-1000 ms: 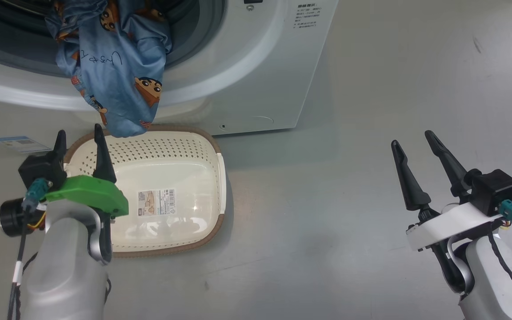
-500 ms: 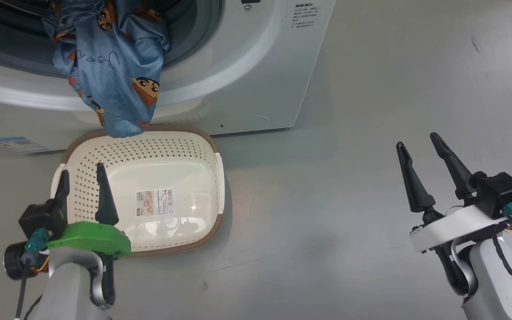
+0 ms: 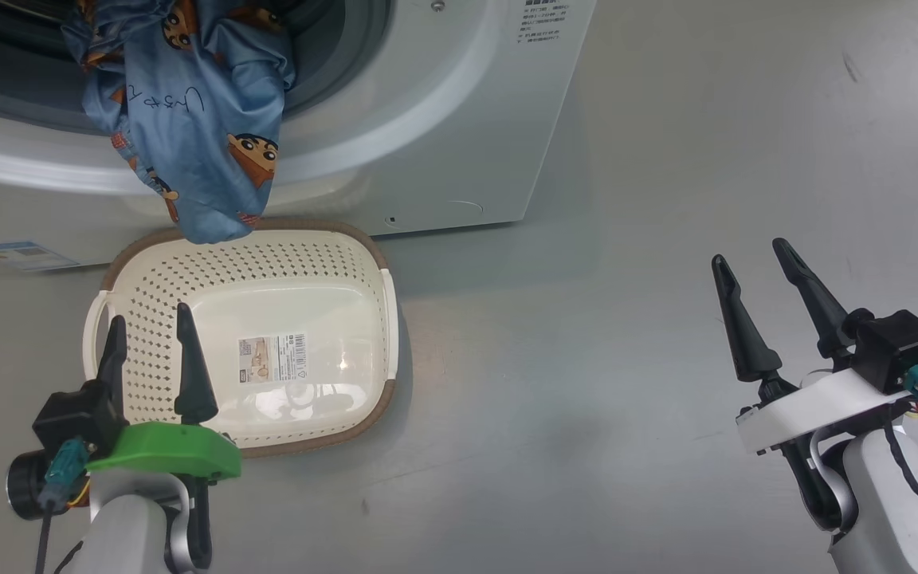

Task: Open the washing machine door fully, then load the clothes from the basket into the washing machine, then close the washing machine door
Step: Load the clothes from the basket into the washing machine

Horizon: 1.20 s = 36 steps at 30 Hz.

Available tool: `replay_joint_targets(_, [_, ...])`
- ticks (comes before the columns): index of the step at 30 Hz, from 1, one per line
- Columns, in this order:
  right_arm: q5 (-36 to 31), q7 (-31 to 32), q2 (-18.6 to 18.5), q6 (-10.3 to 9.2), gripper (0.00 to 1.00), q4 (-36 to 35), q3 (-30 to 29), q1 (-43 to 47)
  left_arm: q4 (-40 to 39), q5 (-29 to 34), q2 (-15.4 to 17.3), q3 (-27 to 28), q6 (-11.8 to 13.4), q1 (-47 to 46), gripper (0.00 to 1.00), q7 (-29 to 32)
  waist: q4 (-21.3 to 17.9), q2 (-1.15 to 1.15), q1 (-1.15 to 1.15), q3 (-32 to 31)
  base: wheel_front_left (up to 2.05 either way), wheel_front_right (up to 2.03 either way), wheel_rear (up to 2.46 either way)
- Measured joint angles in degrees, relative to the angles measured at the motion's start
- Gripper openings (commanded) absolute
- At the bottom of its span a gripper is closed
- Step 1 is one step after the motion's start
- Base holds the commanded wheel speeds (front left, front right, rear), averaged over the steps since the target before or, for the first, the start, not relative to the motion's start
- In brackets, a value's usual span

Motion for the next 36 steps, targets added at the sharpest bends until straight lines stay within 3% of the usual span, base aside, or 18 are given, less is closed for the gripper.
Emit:
replay_joint_targets(19, [0.00, 0.00, 0.70, 0.00, 1.00, -0.78, 1.37, -1.01, -3.35, -0.55, 0.19, 1.76, 1.08, 0.19, 1.00, 0.04, -2.49, 0.00, 0.00, 2.69, 0.00, 0.00, 0.00])
replay_joint_targets(36, [0.09, 0.00, 1.38, 0.00, 1.00, -0.79, 1.47, -2.89, 2.09, -0.30, 4.33, 4.17, 1.32, -13.48, 1.00, 1.87, -8.01, 0.00, 0.00, 7.70, 0.00, 0.00, 0.00])
